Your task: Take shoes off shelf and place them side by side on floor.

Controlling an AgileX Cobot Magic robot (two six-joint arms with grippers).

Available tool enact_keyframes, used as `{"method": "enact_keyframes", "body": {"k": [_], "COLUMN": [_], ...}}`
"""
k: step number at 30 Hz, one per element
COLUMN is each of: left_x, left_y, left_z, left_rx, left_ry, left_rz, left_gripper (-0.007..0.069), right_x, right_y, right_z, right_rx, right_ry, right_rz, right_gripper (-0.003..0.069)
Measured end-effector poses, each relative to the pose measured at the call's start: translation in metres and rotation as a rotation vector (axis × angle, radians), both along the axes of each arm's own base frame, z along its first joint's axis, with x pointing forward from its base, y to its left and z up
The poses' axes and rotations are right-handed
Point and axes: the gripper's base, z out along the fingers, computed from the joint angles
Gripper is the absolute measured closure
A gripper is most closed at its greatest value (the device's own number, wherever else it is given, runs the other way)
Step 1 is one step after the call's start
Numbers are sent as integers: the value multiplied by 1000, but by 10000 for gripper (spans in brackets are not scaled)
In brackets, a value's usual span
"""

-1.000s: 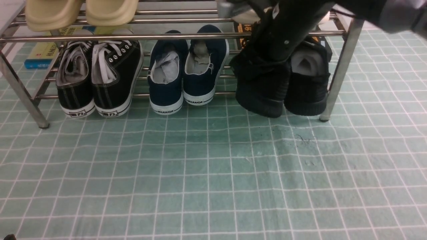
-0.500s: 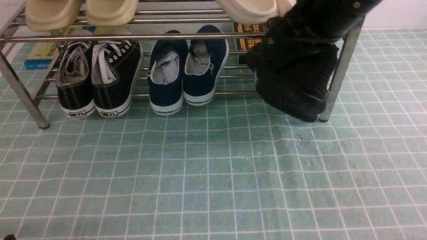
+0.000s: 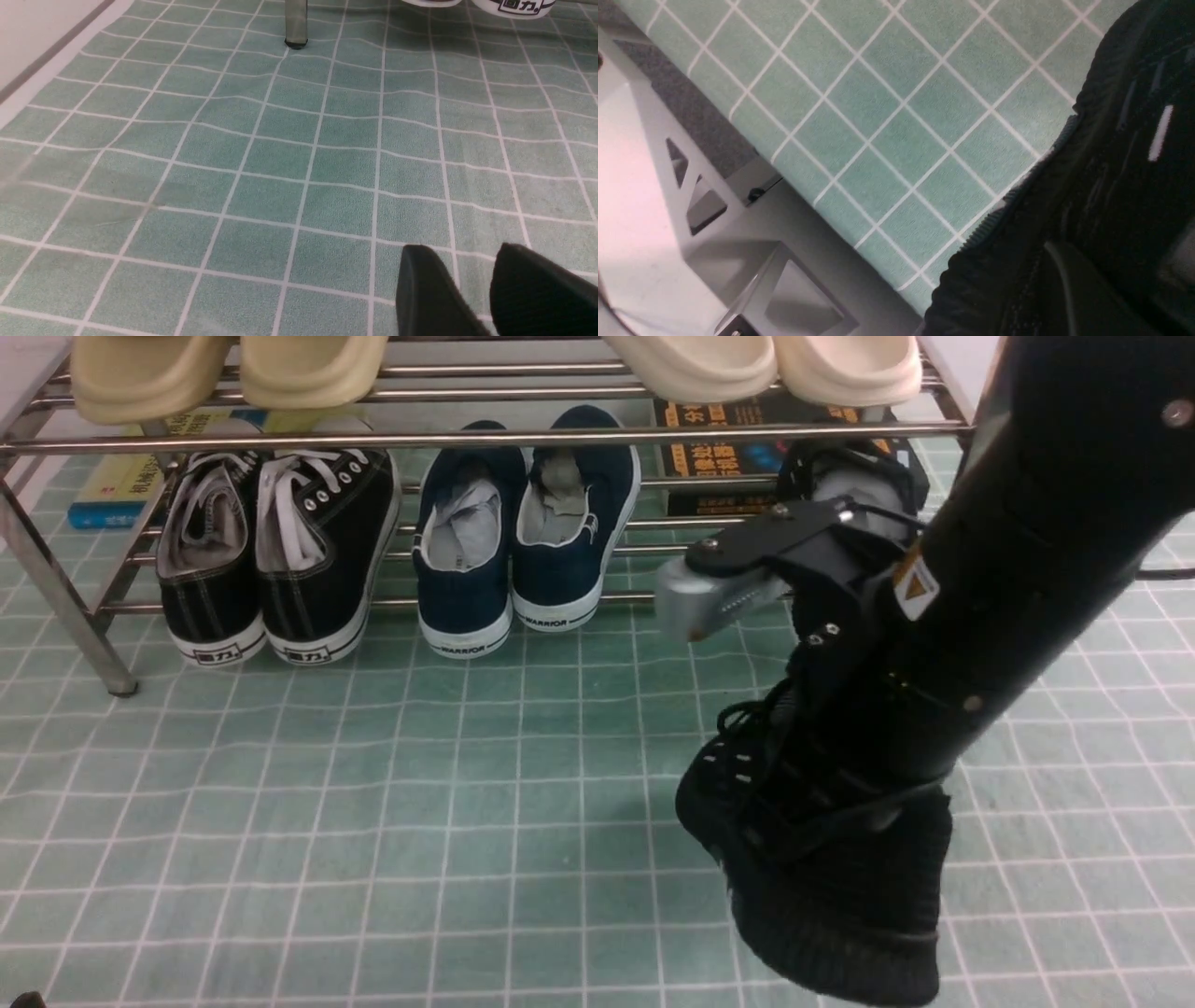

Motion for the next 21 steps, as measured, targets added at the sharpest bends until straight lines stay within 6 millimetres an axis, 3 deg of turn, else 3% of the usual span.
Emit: {"method": "enact_keyframes", "body": {"k": [11,21], "left_x": [0,0], "left_y": [0,0], "left_z": [0,0], "left_rx": [0,0], "left_ry": [0,0], "left_rz": [0,0], "left_gripper": [385,383], "right_x": [47,66], "right_y": [19,32], "right_z": [-52,-95], "right_rx": [-103,-165], "right_ry": [-137,-117], "right_rz": [-93,-125], "right_gripper": [648,638]}}
